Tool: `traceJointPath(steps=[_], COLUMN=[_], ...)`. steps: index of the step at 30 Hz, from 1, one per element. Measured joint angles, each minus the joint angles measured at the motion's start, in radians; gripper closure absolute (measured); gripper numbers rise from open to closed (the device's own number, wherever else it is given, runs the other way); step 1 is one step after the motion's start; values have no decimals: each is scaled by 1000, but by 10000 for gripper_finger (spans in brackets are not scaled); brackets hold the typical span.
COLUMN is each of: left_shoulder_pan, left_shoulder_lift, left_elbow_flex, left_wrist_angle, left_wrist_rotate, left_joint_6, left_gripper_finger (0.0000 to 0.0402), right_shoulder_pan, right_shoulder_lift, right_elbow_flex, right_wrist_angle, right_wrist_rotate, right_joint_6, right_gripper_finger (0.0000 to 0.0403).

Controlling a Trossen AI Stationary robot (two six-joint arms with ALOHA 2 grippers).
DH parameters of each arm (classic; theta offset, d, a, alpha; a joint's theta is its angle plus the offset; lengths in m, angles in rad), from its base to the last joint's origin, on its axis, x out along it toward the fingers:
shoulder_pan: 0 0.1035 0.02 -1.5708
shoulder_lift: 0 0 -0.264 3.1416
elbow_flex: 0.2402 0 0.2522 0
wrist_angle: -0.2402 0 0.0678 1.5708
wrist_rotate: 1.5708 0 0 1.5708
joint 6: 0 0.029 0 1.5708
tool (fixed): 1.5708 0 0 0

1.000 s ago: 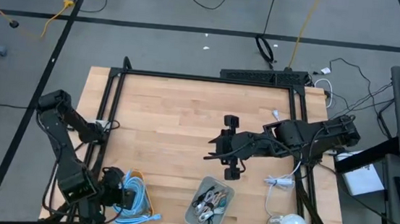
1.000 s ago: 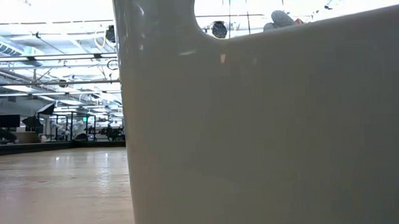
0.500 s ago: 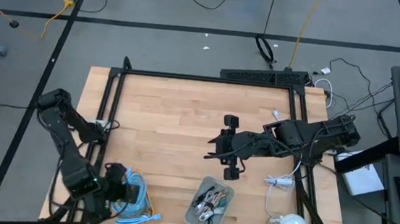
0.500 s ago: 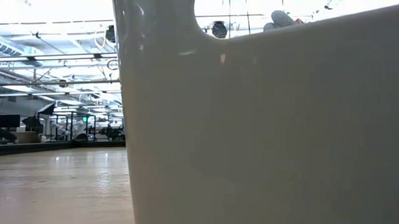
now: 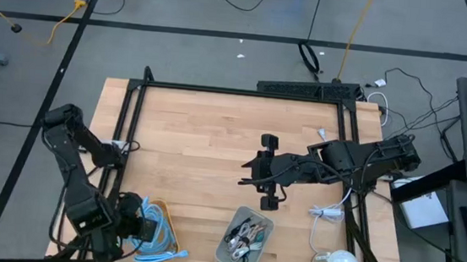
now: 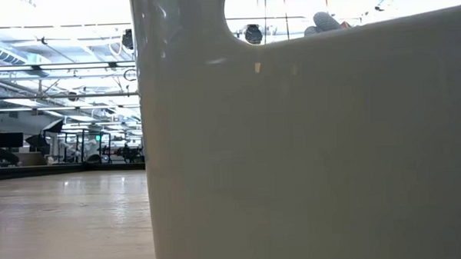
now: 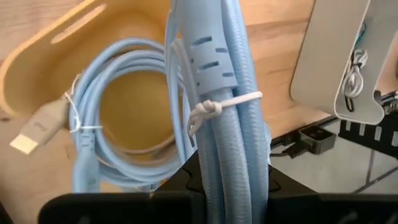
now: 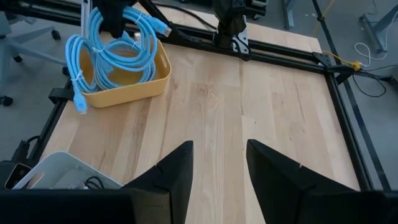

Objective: Sort cables
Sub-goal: Put the blue HDMI cable into the yellow bin

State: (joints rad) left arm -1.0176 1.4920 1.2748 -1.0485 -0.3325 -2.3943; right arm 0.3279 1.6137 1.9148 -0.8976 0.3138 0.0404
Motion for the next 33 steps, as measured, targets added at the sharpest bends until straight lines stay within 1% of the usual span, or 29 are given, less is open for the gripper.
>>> traceJointPath(steps=[4, 9, 13, 15, 17, 20, 23, 29, 33], left_shoulder_pan=[-10, -31, -64, -71, -71, -66, -55, -43, -57], left_shoulder_lift=[0, 0, 0, 0, 0, 0, 0, 0, 0], left_elbow_flex=[6, 6, 6, 6, 6, 6, 6, 5, 5], left_wrist_angle=[-19, -2, 3, 4, 5, 5, 5, 6, 14], left_wrist_rotate=[-22, -32, -19, -20, -42, -86, -113, -120, -104], left_joint_6=[4, 18, 3, -5, -2, 21, 40, 44, 31], left_gripper_finger=[358, 358, 358, 350, 342, 357, 359, 359, 356], right_shoulder_pan=[0, 0, 0, 0, 0, 0, 0, 0, 0], right_shoulder_lift=[0, 0, 0, 0, 0, 0, 0, 0, 0], right_elbow_flex=[0, 0, 0, 0, 0, 0, 0, 0, 0], right_wrist_angle=[23, 45, 57, 57, 57, 57, 56, 56, 56], right_wrist_rotate=[0, 0, 1, 2, 2, 4, 4, 4, 4], right_joint_6=[-1, -3, -9, -11, -12, -20, -26, -26, -30], right_gripper_finger=[261, 261, 261, 261, 261, 261, 261, 261, 261])
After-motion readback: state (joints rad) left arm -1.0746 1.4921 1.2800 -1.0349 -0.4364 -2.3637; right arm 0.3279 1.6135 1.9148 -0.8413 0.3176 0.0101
